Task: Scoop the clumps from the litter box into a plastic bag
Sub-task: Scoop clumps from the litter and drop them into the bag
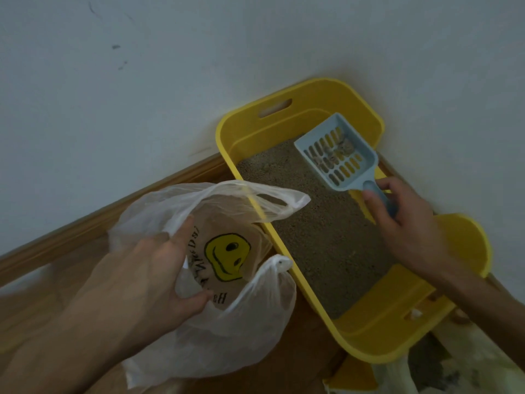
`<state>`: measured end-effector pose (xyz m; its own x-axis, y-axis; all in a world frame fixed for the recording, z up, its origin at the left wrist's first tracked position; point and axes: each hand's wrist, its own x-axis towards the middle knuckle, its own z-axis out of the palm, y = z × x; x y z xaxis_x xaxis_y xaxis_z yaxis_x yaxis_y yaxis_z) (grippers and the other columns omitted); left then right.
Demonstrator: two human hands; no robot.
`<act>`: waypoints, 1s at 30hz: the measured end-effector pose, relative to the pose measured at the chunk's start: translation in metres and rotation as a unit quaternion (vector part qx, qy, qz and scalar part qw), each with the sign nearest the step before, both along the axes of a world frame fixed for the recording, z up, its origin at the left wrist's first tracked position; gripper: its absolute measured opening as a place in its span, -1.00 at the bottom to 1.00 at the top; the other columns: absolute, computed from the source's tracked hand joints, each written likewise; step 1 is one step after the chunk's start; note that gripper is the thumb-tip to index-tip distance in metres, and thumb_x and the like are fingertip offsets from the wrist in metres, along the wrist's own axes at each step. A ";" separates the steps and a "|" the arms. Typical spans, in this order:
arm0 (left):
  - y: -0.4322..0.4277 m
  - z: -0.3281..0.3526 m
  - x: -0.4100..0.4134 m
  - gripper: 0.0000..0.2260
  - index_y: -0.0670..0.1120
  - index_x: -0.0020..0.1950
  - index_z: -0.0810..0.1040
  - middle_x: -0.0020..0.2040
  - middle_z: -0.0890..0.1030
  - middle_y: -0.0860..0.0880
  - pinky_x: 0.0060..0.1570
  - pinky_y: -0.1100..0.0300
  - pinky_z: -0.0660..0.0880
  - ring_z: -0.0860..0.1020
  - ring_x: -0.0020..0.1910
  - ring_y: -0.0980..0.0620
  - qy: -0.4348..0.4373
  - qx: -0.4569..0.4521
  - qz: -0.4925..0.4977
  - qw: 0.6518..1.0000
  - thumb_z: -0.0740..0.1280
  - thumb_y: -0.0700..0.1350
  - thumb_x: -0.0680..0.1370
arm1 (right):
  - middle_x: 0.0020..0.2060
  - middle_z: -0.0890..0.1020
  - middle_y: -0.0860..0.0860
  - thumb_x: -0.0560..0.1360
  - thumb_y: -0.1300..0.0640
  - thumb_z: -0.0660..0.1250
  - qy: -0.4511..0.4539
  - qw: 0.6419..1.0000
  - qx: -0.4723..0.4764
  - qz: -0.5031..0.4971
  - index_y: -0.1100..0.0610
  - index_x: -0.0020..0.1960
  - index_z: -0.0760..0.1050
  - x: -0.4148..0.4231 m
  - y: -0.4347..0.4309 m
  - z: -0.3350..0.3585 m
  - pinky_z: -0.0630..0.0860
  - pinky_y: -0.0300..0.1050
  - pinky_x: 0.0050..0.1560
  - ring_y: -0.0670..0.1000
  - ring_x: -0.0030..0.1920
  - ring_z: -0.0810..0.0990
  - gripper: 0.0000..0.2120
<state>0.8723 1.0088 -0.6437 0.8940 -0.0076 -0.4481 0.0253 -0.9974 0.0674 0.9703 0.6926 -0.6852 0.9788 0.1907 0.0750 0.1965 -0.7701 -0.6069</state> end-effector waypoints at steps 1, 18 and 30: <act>0.001 0.001 0.000 -0.14 0.19 0.40 -0.23 -0.15 0.39 0.15 -0.19 0.20 0.44 0.32 -0.20 0.12 0.001 -0.005 0.005 1.000 0.24 0.42 0.35 | -0.47 0.46 -0.05 0.59 0.01 0.21 -0.009 1.000 -0.005 -0.001 0.01 0.02 0.43 -0.004 -0.002 0.009 0.30 -0.32 -0.52 -0.03 -0.38 0.49 -0.90; -0.005 0.013 0.003 0.01 0.10 0.43 -0.42 0.05 0.45 0.14 -0.17 0.23 0.33 0.45 0.02 0.08 0.048 0.039 -0.026 0.998 0.21 0.47 0.34 | -0.28 0.63 -0.20 0.45 -0.44 0.12 0.129 0.989 -0.001 0.070 -0.40 0.04 0.42 -0.082 -0.004 0.078 0.45 -0.15 -0.57 -0.18 -0.50 0.57 -0.74; -0.003 0.013 -0.001 -0.02 0.11 0.46 -0.39 0.02 0.42 0.15 -0.21 0.22 0.29 0.27 -0.18 0.10 0.057 0.035 -0.012 0.998 0.22 0.44 0.38 | -0.36 0.60 -0.19 0.55 -0.29 0.12 0.109 0.975 -0.063 0.184 -0.19 0.14 0.43 -0.080 0.010 0.070 0.30 -0.47 -0.54 -0.22 -0.49 0.48 -0.72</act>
<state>0.8714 1.0061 -0.6304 0.8369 0.0067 -0.5472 0.0045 -1.0000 -0.0053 0.8898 0.7022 -0.6151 0.8323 0.5260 -0.1750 0.3500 -0.7434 -0.5699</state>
